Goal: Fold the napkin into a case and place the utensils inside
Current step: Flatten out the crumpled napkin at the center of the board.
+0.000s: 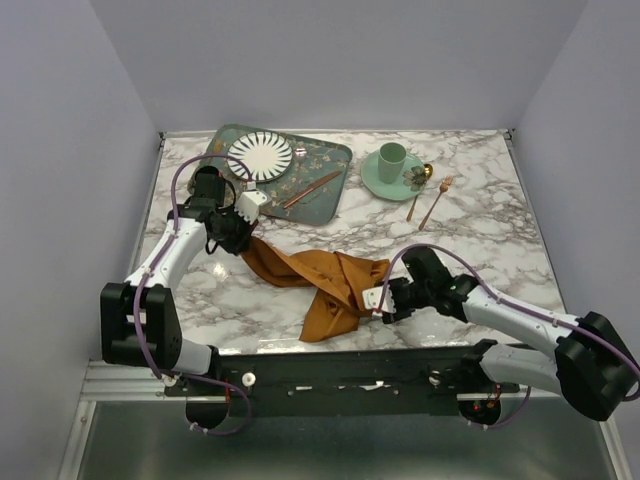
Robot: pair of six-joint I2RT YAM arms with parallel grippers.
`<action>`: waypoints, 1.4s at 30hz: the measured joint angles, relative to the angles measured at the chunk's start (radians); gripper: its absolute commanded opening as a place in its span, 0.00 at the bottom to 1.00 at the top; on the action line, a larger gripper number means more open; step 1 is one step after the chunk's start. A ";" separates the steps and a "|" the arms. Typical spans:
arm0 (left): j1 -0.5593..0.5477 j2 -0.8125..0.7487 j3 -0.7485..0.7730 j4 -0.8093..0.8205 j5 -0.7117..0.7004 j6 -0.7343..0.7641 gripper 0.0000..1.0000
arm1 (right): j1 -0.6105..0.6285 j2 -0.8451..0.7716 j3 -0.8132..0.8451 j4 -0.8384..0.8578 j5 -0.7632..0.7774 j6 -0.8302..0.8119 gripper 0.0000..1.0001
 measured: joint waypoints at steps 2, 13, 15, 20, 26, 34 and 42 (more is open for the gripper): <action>0.004 0.005 0.000 0.006 0.002 0.000 0.00 | 0.000 0.022 -0.013 0.021 0.002 -0.031 0.55; 0.025 0.007 0.000 0.012 0.015 0.000 0.00 | 0.000 0.115 -0.052 0.192 0.071 -0.063 0.01; 0.027 0.006 0.007 0.003 0.024 -0.008 0.00 | -0.004 0.128 -0.031 0.191 0.116 -0.030 0.01; 0.031 -0.051 0.093 -0.039 0.035 -0.043 0.00 | -0.119 0.104 0.203 0.057 0.175 0.080 0.01; 0.031 -0.253 0.304 0.000 0.001 -0.095 0.00 | -0.239 -0.009 0.573 -0.085 0.309 0.185 0.01; 0.031 -0.416 0.403 -0.004 -0.019 -0.053 0.00 | -0.238 -0.039 0.908 -0.474 0.417 0.230 0.01; 0.023 -0.631 0.354 -0.063 0.071 -0.050 0.00 | -0.229 -0.139 1.068 -0.753 0.417 0.260 0.01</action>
